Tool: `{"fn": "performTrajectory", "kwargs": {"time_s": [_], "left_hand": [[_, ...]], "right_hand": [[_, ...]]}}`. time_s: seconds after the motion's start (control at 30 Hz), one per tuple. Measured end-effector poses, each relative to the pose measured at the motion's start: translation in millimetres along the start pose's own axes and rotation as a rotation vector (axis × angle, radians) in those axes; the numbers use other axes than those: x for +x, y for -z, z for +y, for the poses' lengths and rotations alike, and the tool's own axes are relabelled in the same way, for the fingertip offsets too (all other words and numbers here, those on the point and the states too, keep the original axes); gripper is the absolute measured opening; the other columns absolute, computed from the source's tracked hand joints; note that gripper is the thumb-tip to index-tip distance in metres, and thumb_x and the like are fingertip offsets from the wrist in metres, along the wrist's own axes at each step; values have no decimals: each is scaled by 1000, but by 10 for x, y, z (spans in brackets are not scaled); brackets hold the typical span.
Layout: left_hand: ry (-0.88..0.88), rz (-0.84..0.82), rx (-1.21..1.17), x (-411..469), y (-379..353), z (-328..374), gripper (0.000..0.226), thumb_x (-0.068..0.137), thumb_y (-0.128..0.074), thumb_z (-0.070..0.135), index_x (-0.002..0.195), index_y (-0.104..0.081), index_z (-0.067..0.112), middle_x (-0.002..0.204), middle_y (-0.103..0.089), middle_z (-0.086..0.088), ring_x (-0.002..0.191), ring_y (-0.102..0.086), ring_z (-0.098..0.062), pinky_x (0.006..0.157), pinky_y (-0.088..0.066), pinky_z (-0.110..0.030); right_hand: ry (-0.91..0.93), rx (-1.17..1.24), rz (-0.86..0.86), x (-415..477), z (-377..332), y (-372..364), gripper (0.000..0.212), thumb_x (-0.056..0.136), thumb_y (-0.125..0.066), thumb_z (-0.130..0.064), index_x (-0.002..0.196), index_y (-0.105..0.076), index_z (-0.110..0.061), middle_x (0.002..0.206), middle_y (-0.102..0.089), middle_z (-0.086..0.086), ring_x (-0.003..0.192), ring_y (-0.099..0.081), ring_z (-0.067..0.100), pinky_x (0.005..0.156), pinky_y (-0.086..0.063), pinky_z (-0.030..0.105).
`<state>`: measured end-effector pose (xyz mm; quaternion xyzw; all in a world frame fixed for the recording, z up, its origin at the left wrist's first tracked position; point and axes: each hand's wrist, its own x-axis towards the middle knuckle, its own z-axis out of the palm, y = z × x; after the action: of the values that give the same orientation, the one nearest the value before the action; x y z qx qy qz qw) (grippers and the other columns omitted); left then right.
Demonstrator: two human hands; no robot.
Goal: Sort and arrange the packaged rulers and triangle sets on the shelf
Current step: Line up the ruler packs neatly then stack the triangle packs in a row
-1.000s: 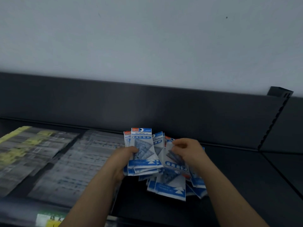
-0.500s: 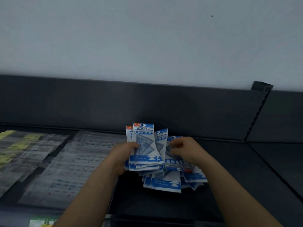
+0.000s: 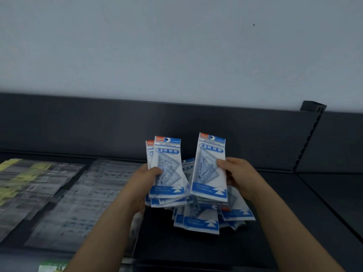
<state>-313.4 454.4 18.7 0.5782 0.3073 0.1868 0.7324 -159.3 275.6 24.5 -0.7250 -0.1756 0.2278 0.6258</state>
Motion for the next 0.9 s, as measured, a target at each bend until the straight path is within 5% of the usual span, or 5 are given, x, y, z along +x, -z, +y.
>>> {"fn": "performTrajectory", "kwargs": {"time_s": [0.13, 0.3, 0.53, 0.7, 0.9], "left_hand": [[-61, -107, 42, -117, -165, -18, 14, 98, -48, 17, 98, -61, 22, 90, -71, -9, 79, -69, -28, 65, -57, -41], [-156, -144, 142, -131, -211, -127, 31, 85, -70, 16, 114, -58, 18, 101, -73, -6, 83, -72, -20, 60, -58, -30], [-137, 26, 110, -80, -7, -247, 22, 90, -63, 7, 108, -57, 16, 97, -69, -7, 84, -68, -23, 64, -55, -33], [-109, 28, 121, -40, -20, -331, 24, 89, -64, 8, 106, -55, 21, 94, -67, -2, 82, -66, -20, 60, -52, -31], [-60, -25, 157, -60, -80, -358, 16, 91, -60, 6, 93, -57, 21, 85, -67, 1, 73, -63, -14, 54, -48, -27]], "right_hand": [[24, -57, -94, -26, -29, -115, 18, 92, -61, -22, 84, -65, -8, 57, -52, 5, 56, -47, 18, 60, -42, 31], [86, -99, -52, -41, 7, -183, 19, 90, -64, -21, 102, -67, -7, 89, -71, 11, 71, -64, 15, 67, -53, 28], [-115, -827, 22, 4, 283, -38, 52, 66, -76, -60, 85, -55, -16, 81, -54, 0, 73, -54, 13, 61, -42, 29], [-164, -800, 17, 44, 243, -70, 52, 62, -85, -47, 64, -45, -14, 59, -45, 1, 50, -42, 13, 47, -30, 26], [-179, -562, -11, 38, 254, 47, 30, 74, -81, -22, 93, -69, -3, 87, -70, 8, 72, -66, 17, 58, -53, 28]]}}
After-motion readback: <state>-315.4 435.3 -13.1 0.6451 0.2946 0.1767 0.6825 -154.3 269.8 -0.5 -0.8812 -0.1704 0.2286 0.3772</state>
